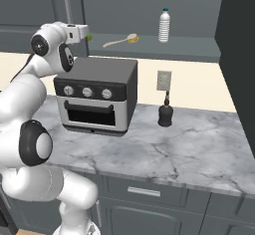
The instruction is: Pick the sponge and dish brush from the cabinet and place them on the counter.
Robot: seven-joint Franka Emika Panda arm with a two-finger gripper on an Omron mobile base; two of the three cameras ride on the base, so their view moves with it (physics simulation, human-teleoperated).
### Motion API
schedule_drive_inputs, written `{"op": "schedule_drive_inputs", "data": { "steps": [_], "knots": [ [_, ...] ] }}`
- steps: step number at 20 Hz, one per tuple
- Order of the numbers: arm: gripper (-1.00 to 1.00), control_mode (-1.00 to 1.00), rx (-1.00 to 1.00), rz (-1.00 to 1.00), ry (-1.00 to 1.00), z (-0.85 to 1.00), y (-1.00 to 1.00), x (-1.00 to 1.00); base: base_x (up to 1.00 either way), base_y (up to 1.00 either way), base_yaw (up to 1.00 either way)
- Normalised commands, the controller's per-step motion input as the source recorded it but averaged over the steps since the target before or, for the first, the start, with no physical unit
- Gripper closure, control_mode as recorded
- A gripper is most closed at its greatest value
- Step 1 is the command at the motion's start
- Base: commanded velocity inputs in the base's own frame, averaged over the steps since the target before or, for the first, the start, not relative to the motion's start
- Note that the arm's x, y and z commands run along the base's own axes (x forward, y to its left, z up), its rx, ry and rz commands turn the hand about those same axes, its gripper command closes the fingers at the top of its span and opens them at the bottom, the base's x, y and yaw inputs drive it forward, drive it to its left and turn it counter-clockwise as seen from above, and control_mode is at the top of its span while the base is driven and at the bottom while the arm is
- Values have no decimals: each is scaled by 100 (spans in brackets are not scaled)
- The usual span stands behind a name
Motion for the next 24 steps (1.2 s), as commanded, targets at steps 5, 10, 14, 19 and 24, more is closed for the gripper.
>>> {"op": "schedule_drive_inputs", "data": {
  "steps": [5, 10, 14, 19, 24],
  "knots": [
    [100, -100, 1, 0, 2, 50, 0, -37, 0, 0, 0],
    [100, -100, 3, 1, 0, 53, 0, -49, 0, 0, 0],
    [100, -100, 2, 2, 1, 54, 0, -47, 0, 0, 0],
    [100, -100, 0, 1, 2, 57, 2, -55, 0, 0, 0],
    [100, -100, 0, 2, 3, 55, 11, -61, 0, 0, 0]
  ]
}}
